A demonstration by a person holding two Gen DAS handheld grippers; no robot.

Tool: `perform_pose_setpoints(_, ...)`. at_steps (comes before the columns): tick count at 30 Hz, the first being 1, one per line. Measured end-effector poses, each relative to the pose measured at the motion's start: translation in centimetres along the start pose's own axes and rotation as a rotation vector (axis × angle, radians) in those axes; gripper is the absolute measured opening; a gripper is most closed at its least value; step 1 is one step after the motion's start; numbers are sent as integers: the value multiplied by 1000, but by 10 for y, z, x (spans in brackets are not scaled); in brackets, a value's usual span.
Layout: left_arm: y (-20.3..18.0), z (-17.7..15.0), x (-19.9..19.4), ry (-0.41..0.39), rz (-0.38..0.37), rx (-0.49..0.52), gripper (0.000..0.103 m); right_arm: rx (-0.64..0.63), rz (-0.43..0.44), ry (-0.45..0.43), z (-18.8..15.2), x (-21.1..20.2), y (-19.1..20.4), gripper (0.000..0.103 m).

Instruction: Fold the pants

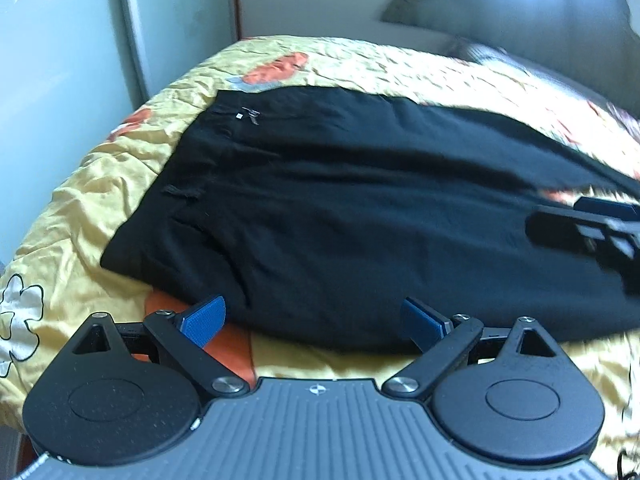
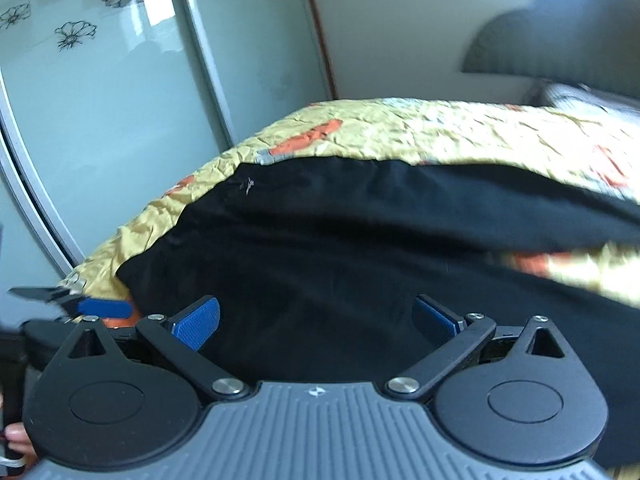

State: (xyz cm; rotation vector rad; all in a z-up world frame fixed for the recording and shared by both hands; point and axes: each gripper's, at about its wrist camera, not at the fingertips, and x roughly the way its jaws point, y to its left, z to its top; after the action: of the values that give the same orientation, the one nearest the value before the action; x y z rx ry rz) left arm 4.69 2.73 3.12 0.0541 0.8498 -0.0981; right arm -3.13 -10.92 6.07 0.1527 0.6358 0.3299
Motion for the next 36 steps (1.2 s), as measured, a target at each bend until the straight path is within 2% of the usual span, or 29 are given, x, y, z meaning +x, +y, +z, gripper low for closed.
perform_pose_setpoints(5,16,20,9,-22,11,-65,94,-86,-49,70,52,58,-18,103)
perform_pose_setpoints(8,22,31,18,-10,0,-60,95,-152,-7,85,80,93,-26,103)
perform_pose_setpoints(11,31,43,30,10,15,-65,95,-292,56,61,105,128,-27,103)
perform_pose_setpoints(13,38,55,36,12,27,-65,95,-406,83,111,116,159,-24,103)
perform_pose_setpoints(14,42,63,40,14,34,-63,95,-452,81,152,120,175,-23,103)
perform_pose_setpoints(17,54,89,52,16,48,-65,95,-549,44,117,129,207,-21,103)
perform_pose_setpoints(19,61,108,64,33,57,-67,95,-568,60,84,138,223,-23,103)
perform_pose_setpoints(21,64,123,73,42,67,-70,95,-560,116,78,149,238,-27,103)
perform_pose_setpoints(24,67,144,88,51,67,-88,95,-514,167,134,168,269,-35,102)
perform_pose_setpoints(26,67,156,98,64,58,-110,95,-500,181,173,178,290,-37,95)
perform_pose_setpoints(29,68,174,116,83,32,-175,95,-470,213,243,183,316,-39,92)
perform_pose_setpoints(30,69,180,123,94,29,-200,95,-467,227,268,183,324,-39,89)
perform_pose_setpoints(32,73,192,137,111,6,-263,95,-472,249,310,178,334,-38,70)
perform_pose_setpoints(33,76,198,145,120,-7,-293,95,-467,272,297,176,332,-38,64)
perform_pose_setpoints(34,79,203,152,132,-19,-332,94,-468,296,288,174,329,-37,45)
perform_pose_setpoints(35,83,208,159,144,-37,-379,94,-476,305,282,172,325,-35,32)
perform_pose_setpoints(36,87,212,166,154,-64,-427,94,-500,288,266,168,319,-32,28)
